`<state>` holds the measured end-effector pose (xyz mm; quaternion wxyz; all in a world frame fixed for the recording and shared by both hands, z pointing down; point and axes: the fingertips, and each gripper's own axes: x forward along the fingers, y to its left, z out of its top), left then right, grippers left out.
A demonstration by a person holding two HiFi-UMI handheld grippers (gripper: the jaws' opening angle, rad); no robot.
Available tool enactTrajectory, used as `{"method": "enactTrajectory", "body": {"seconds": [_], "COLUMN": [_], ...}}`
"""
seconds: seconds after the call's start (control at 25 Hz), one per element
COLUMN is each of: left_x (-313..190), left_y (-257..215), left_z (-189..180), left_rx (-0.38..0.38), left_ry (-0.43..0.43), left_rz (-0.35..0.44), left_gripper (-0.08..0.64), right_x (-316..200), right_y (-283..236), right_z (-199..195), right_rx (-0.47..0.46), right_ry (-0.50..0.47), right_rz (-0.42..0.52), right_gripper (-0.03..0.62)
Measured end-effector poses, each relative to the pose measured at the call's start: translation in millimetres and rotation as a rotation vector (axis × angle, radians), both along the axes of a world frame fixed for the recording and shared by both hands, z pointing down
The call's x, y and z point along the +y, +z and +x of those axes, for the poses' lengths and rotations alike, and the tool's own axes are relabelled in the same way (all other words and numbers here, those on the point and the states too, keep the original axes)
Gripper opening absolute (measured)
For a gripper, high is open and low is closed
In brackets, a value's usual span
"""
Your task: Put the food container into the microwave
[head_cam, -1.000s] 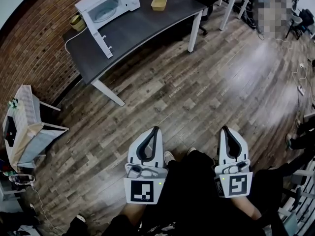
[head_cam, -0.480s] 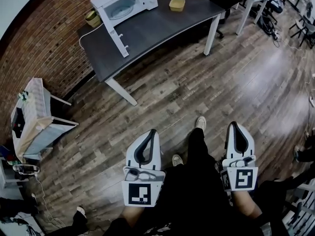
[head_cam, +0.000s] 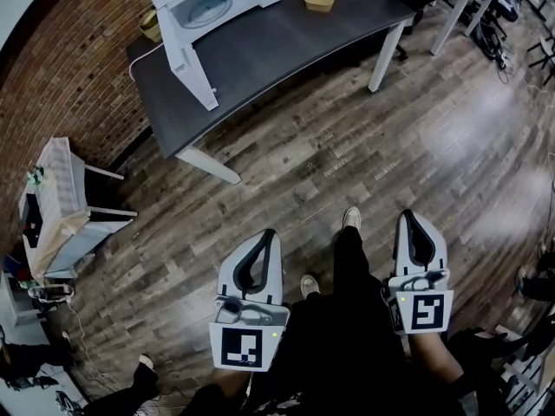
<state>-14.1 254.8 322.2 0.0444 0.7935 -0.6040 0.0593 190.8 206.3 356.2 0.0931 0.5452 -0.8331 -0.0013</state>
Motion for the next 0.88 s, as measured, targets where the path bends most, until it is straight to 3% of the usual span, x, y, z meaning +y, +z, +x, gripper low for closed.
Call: {"method": "enactTrajectory", "body": {"seconds": [0.24, 0.4, 0.48, 0.72, 0.88], "left_x": [-113.3, -173.0, -195.5, -229.0, -245.3], "left_y": [-7.9, -33.8, -42.5, -43.3, -31.4], "left_z": [51.9, 93.0, 106.9, 115.1, 108.1], "left_rx": [-0.004, 0.030, 0.007, -0.082, -0.081], "left_ry": [0.061, 0.092, 0.092, 0.019, 0.014], "left_rz": [-0.022, 0.018, 0.026, 0.006, -0.028], "left_gripper": [-0.002, -0.002, -0.002, -0.002, -0.002], "right_x": [-90.1, -139.0, -164.3, -220.5, -239.7], "right_y": [-12.7, -18.0, -22.9, -10.1, -13.6], "right_z": [45.7, 77.6, 87.7, 94.0, 92.5], "right_rx": [0.007, 0.022, -0.001, -0.042, -0.062], "right_ry": [0.044, 0.055, 0.045, -0.026, -0.016], "right_rz": [0.020, 0.038, 0.048, 0.029, 0.038], "right_gripper": [0.064, 0.064, 0.064, 0.064, 0.064]}}
